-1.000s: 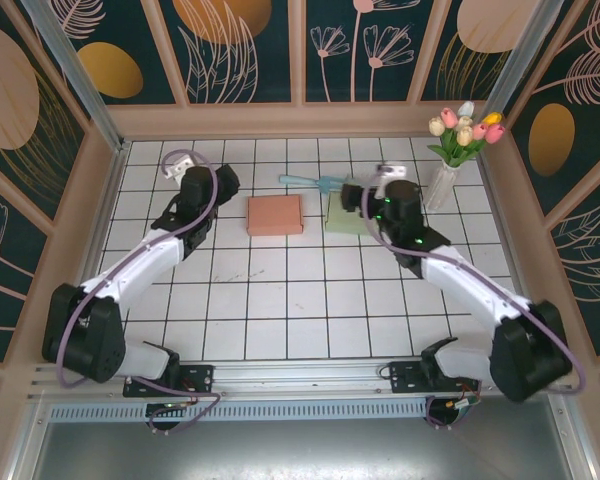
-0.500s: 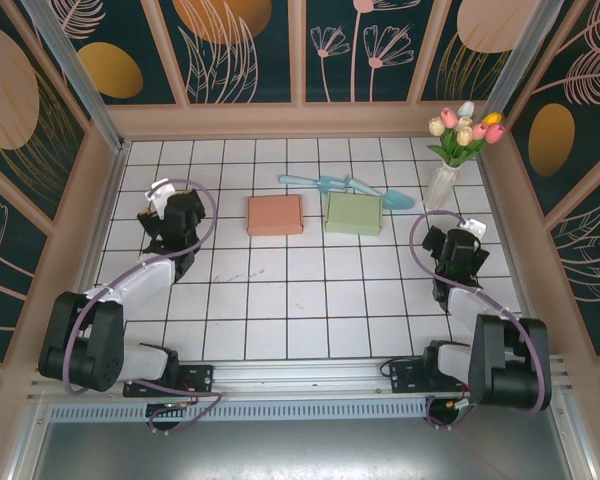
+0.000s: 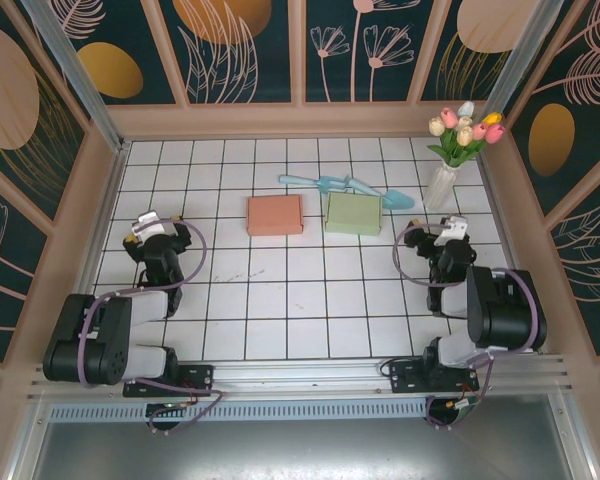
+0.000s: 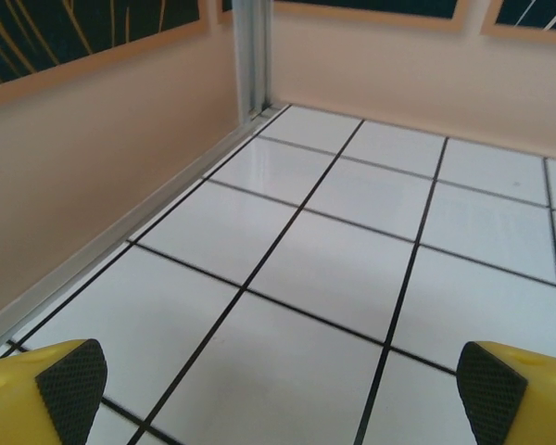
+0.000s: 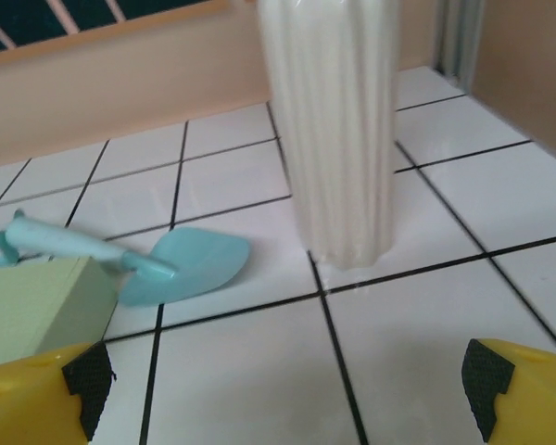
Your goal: Fold the paper box
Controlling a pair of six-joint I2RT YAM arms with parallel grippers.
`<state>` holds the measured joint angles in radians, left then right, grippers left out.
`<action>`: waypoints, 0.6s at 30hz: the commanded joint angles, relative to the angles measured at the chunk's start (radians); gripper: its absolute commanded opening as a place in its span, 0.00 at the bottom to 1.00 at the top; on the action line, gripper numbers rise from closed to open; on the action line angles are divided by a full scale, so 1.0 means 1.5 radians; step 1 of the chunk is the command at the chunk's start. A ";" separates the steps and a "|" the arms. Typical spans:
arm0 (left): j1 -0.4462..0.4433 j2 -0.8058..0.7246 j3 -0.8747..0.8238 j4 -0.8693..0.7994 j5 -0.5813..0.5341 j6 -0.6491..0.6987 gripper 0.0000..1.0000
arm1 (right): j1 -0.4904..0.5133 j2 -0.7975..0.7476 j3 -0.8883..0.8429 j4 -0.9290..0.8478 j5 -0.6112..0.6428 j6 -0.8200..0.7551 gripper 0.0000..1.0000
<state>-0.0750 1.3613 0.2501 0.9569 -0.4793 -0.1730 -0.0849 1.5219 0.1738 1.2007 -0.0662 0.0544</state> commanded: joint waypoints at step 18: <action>0.032 0.106 -0.018 0.231 0.174 0.059 0.99 | 0.024 0.012 0.043 0.023 -0.005 -0.027 0.99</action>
<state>-0.0345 1.5246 0.2111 1.2690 -0.2386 -0.0971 -0.0555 1.5330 0.2253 1.2343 -0.0940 0.0059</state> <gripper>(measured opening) 0.987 0.989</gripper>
